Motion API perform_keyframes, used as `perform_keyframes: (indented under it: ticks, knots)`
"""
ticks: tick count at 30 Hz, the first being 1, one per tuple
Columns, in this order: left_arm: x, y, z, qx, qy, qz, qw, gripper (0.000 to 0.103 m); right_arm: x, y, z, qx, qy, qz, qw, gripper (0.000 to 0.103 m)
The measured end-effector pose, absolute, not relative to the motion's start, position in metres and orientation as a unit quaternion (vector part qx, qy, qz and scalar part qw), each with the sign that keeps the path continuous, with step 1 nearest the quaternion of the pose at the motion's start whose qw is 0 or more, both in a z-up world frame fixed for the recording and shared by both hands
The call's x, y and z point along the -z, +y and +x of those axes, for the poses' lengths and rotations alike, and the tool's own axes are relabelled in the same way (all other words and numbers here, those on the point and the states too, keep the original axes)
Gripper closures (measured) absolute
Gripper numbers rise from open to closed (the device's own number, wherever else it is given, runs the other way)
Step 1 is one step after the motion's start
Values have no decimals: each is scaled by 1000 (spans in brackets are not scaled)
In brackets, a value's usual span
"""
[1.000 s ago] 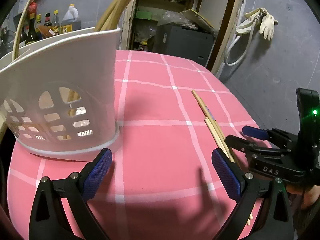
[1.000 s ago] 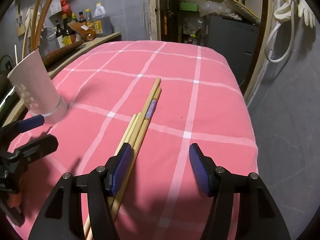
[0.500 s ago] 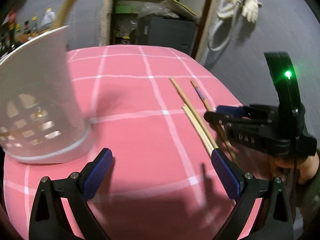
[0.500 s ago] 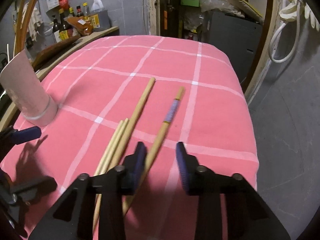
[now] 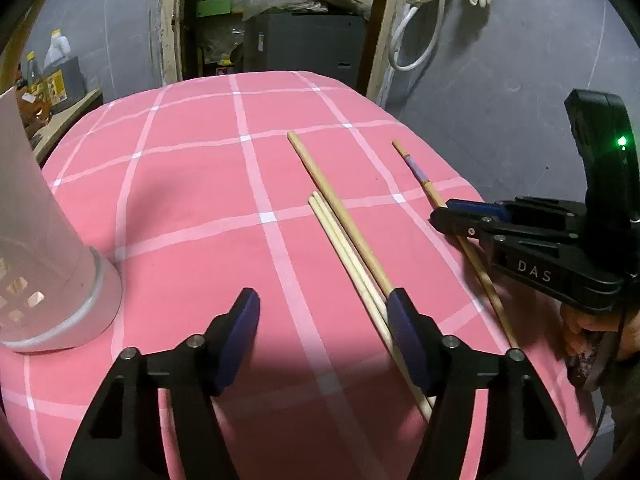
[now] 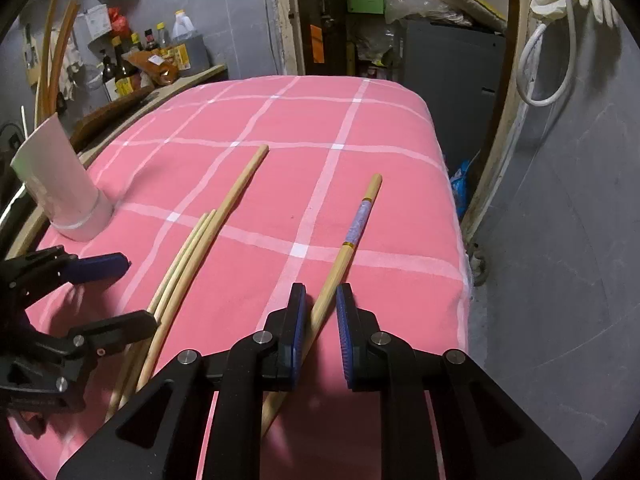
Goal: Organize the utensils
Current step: 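Close the left gripper on one chopstick while the right gripper grasps the purple-banded chopstick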
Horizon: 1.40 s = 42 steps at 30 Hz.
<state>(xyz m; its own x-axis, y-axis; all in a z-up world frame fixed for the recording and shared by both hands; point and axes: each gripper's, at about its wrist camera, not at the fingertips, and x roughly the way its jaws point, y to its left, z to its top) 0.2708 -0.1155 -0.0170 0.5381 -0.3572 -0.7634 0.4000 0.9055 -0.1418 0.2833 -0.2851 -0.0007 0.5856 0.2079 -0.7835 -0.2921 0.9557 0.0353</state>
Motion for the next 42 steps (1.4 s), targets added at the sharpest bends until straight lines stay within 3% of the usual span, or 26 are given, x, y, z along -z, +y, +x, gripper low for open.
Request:
perform_keyframes:
  ticks: [2, 9, 14, 23, 33, 42]
  knots:
    - [17, -113, 271, 214, 430, 20, 877, 53, 1, -285, 283, -141, 433, -49, 889, 89]
    - [16, -125, 271, 201, 432, 42, 878, 54, 1, -287, 285, -143, 434, -46, 889, 89]
    - [19, -136, 284, 178, 445, 54, 876, 74, 1, -286, 298, -141, 450, -26, 881, 89]
    - [16, -134, 308, 184, 486, -1, 854, 97, 1, -294, 339, -126, 491, 68, 859, 91]
    - [9, -113, 300, 201, 490, -48, 847, 101, -5, -303, 321, -132, 470, 137, 862, 98]
    - [-25, -86, 265, 209, 399, -64, 891, 101, -42, -287, 271, -179, 358, 144, 905, 98]
